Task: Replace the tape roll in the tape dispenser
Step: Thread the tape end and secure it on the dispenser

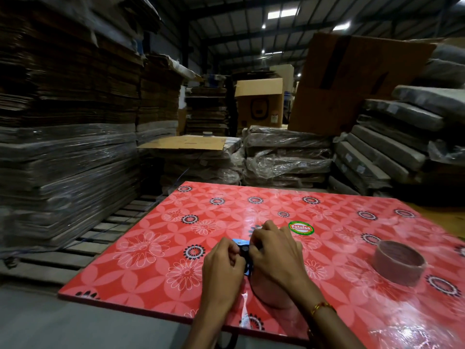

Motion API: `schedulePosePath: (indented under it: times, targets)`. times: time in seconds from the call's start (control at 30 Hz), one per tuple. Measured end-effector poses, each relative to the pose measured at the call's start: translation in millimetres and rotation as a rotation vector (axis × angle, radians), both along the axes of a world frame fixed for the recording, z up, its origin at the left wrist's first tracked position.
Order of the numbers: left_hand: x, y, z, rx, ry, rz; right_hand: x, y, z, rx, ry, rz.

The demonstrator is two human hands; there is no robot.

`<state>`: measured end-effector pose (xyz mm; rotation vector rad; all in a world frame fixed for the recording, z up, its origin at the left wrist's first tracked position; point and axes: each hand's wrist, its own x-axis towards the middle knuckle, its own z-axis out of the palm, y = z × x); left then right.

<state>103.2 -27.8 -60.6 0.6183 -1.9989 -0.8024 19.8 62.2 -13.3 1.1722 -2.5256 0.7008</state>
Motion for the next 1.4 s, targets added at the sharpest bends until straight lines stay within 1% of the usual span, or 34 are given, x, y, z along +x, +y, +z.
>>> schedulePosePath:
  times: [0.23, 0.4, 0.5, 0.67, 0.77, 0.83, 0.97, 1.1, 1.17, 1.23, 1.27, 1.4]
  targets:
    - [6.6, -1.6, -1.0, 0.070, 0.024, -0.042, -8.7, 4.0, 2.5, -0.002, -0.021, 0.092]
    - [3.6, 8.0, 4.6, -0.050, -0.024, 0.017, -19.2, 8.1, 2.7, 0.015, -0.054, 0.161]
    - [2.7, 14.9, 7.5, -0.090, -0.062, 0.061, -19.6, 9.4, 1.2, 0.010, -0.086, 0.182]
    - [2.0, 19.1, 9.5, -0.149, -0.087, 0.064, -15.0, 5.2, 0.6, 0.015, -0.031, 0.123]
    - [0.4, 16.0, 9.2, -0.110, -0.089, 0.055, -11.0, 2.6, -0.4, 0.009, 0.024, 0.076]
    - [-0.6, 11.1, 8.1, -0.034, -0.070, 0.058, -9.0, 2.5, -1.5, -0.006, 0.035, 0.065]
    - [1.4, 4.2, 6.1, 0.096, -0.018, 0.061, -10.3, 1.9, -1.9, -0.026, -0.004, 0.104]
    - [3.3, 1.4, 2.9, 0.141, 0.002, 0.050, -14.0, 2.4, 0.8, 0.026, -0.098, 0.133]
    - [4.4, -2.1, -0.1, 0.246, 0.028, 0.002, -12.7, 3.2, 2.9, 0.050, -0.139, 0.140]
    - [8.1, -2.5, -1.7, 0.364, 0.039, -0.044, -11.8, 2.5, 2.6, 0.058, -0.117, 0.140]
    - [9.6, -2.5, -1.8, 0.366, 0.027, -0.044, -11.5, 2.0, 2.1, 0.057, -0.105, 0.141]
    - [12.5, -0.3, -1.4, 0.200, -0.075, 0.005, -11.3, 2.8, 2.8, 0.041, -0.099, 0.147]
